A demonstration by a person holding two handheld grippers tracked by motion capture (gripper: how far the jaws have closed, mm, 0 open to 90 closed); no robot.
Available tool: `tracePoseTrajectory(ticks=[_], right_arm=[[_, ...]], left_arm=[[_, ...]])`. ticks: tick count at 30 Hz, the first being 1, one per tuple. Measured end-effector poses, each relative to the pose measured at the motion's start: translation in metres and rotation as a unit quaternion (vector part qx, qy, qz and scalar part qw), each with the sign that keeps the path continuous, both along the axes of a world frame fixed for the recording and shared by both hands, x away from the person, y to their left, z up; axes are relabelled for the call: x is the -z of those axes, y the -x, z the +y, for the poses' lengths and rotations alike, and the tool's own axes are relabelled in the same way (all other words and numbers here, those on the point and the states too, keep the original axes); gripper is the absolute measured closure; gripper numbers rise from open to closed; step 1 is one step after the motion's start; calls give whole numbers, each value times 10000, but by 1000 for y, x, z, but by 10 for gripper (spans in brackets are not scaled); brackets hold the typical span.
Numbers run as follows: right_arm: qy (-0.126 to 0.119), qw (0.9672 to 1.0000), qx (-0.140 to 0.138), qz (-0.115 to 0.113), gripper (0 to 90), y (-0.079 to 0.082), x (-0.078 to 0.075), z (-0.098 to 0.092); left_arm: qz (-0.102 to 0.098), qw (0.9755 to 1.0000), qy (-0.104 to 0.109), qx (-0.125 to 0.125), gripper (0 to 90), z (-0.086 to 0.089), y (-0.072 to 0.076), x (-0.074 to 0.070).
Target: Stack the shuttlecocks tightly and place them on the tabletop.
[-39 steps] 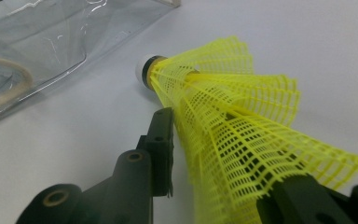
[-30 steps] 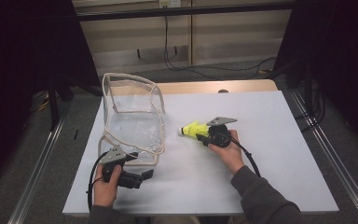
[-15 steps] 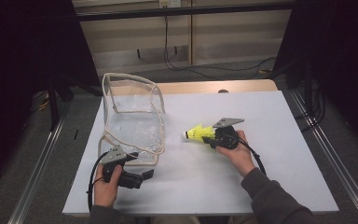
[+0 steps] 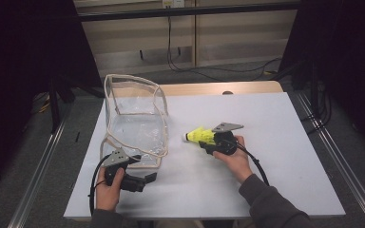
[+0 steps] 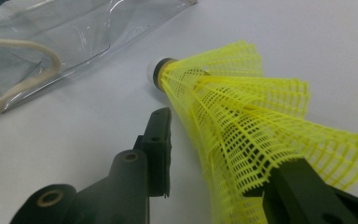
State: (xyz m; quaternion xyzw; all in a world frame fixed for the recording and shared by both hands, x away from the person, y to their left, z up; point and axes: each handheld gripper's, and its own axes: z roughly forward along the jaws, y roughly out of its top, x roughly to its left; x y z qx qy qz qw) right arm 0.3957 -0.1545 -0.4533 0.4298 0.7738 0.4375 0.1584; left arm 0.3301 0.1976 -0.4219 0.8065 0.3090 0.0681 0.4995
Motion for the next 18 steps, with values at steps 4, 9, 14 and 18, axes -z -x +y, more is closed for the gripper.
tracePoseTrajectory(ticks=[4,9,14,18], right_arm=[[95,9998,140,-97,638,-3,2,3],[69,9997,220,-65,693,-7,4,4],[112,9998,150,-46,807,-11,3,5],[180,9998,91,-51,822,-13,0,5]], left_arm=[[-1,10000,2,0,42,0,0,0],[-6,10000,-1,-2,42,0,0,0],[-4,10000,22,5,42,0,0,0],[-13,10000,38,-15,42,1,0,0]])
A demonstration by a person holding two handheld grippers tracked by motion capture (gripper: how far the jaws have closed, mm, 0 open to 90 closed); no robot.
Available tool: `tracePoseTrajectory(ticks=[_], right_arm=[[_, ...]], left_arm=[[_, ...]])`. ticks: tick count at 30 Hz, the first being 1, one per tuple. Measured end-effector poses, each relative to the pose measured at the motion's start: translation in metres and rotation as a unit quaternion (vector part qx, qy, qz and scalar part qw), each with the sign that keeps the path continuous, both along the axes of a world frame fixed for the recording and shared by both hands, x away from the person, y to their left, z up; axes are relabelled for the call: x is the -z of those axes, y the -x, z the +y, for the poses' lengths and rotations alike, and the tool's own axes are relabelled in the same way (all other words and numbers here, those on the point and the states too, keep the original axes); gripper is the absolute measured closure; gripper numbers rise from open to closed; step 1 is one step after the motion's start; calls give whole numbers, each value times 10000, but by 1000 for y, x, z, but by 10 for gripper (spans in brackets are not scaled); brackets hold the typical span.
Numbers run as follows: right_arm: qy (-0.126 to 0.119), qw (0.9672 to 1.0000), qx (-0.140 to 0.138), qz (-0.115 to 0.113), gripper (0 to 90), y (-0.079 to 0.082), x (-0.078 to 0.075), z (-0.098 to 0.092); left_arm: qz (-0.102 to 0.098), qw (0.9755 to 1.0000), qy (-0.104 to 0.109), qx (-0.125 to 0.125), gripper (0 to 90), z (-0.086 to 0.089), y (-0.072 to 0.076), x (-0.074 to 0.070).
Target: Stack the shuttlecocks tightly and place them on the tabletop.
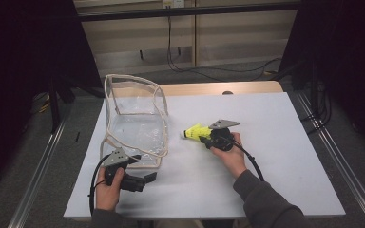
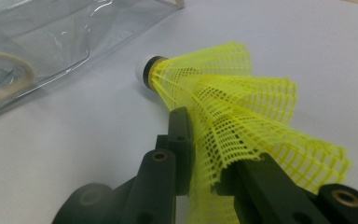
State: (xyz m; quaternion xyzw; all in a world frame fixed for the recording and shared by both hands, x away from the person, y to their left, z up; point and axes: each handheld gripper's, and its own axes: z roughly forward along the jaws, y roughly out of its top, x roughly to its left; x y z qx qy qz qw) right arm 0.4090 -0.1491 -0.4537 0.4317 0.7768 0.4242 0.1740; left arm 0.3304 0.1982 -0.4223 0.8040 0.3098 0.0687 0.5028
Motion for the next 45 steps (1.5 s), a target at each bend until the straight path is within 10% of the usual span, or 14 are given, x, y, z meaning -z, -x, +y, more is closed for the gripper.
tracePoseTrajectory(ticks=[31,45], right_arm=[[45,9987,-466,175,821,13,-12,-14],[93,9995,-313,47,634,12,-3,-4]], left_arm=[[-30,10000,4,-12,42,0,1,-2],[-36,10000,16,-7,43,0,1,-1]])
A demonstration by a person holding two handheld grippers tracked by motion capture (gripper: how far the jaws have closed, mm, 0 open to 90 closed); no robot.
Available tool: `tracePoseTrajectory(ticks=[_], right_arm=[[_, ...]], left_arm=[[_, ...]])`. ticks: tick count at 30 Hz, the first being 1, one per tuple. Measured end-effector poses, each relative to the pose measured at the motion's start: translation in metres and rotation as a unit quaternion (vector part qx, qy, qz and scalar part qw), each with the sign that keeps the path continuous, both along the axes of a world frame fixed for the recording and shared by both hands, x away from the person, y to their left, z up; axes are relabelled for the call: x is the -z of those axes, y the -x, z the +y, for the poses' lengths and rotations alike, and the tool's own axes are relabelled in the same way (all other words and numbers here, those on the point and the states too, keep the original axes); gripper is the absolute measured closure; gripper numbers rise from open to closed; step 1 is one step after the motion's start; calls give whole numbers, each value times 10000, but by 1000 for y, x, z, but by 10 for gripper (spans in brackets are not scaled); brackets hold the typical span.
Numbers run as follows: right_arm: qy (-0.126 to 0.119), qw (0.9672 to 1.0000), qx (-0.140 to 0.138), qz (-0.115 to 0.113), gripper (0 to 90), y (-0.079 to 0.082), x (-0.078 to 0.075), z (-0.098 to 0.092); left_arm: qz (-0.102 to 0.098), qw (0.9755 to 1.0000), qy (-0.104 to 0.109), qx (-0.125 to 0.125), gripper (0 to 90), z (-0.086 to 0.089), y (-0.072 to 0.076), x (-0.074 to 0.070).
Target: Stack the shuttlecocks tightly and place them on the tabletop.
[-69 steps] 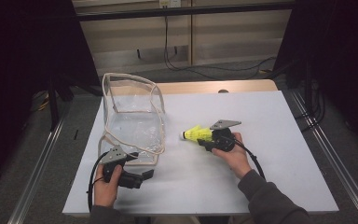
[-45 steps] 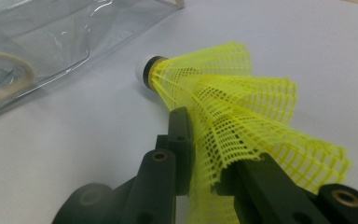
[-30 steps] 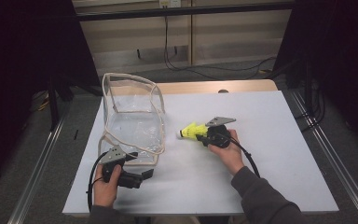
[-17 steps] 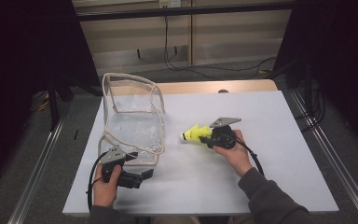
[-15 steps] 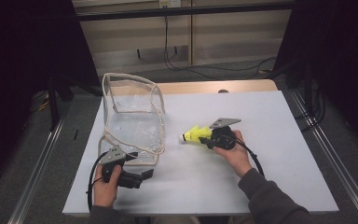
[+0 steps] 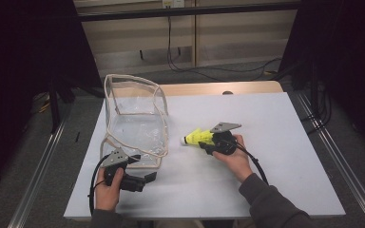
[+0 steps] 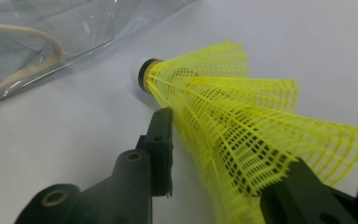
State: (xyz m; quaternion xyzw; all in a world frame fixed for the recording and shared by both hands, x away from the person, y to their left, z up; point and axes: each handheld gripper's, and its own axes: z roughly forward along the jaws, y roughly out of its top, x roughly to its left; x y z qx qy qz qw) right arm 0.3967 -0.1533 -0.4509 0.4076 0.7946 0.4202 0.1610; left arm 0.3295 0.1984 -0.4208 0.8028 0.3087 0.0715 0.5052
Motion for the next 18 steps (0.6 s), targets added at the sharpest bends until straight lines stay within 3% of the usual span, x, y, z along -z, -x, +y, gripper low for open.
tracePoseTrajectory(ticks=[6,13,18], right_arm=[[79,9998,98,-119,630,-1,2,3],[208,9996,53,-194,775,-4,3,5],[284,9994,15,-204,790,-5,2,6]], left_arm=[[14,10000,4,-8,42,0,0,1],[13,10000,4,-9,42,0,0,1],[3,10000,-1,-26,42,0,0,0]])
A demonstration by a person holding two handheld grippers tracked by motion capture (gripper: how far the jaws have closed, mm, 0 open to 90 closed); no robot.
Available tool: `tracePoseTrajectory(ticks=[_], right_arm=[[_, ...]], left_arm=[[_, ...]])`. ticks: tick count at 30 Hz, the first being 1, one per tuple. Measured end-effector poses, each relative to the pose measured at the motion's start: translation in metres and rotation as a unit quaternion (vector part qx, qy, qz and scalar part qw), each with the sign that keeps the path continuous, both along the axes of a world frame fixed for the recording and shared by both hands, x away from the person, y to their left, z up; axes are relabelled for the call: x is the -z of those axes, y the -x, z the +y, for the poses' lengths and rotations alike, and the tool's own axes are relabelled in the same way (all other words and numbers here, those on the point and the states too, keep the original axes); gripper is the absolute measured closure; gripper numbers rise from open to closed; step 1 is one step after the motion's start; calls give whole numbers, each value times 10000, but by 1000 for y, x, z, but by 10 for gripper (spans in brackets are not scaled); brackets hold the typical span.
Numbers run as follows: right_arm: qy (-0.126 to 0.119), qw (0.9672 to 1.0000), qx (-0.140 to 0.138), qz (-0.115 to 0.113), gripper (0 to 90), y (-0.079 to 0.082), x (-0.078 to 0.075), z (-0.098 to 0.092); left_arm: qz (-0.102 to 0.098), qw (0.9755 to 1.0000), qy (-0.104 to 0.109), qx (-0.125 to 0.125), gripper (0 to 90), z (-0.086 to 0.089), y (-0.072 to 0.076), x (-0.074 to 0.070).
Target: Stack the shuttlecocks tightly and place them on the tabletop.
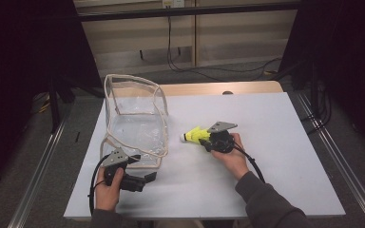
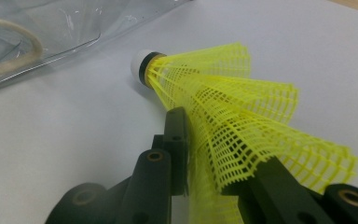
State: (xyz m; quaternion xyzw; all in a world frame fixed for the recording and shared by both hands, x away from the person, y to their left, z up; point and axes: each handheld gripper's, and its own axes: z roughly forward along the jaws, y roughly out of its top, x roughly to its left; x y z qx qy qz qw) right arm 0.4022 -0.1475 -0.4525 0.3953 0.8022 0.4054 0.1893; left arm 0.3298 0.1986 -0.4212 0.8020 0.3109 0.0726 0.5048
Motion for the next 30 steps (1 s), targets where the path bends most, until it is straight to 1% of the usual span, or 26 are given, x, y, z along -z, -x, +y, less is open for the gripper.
tracePoseTrajectory(ticks=[15,17,19,21,23,30], right_arm=[[-59,9999,-86,91,799,1,-4,-3],[-92,9998,-97,119,799,2,-6,-4],[-86,9999,-110,99,799,3,-8,-5],[-141,9997,-133,119,799,4,-10,-6],[-159,9997,-167,92,800,5,-13,-7],[-247,9995,-141,131,800,6,-21,-16]], left_arm=[[6,10000,-14,12,42,1,0,-1],[-18,10000,-3,10,42,1,1,0],[-17,10000,-9,6,42,1,1,-1],[-20,10000,-2,7,42,1,1,-1],[-19,10000,0,3,42,1,1,-1],[-26,10000,33,14,42,1,1,-1]])
